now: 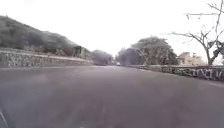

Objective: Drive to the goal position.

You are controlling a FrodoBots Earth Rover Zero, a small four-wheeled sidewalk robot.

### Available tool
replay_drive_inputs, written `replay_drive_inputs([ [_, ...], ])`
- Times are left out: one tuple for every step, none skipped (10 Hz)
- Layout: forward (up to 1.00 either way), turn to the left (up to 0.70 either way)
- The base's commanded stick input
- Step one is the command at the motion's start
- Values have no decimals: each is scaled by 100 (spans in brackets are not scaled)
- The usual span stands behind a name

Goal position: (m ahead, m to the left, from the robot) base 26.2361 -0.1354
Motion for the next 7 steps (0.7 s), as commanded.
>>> replay_drive_inputs([
  [100, 3],
  [100, 3],
  [100, 3],
  [100, 3],
  [100, 3],
  [100, 3],
  [100, 3],
])
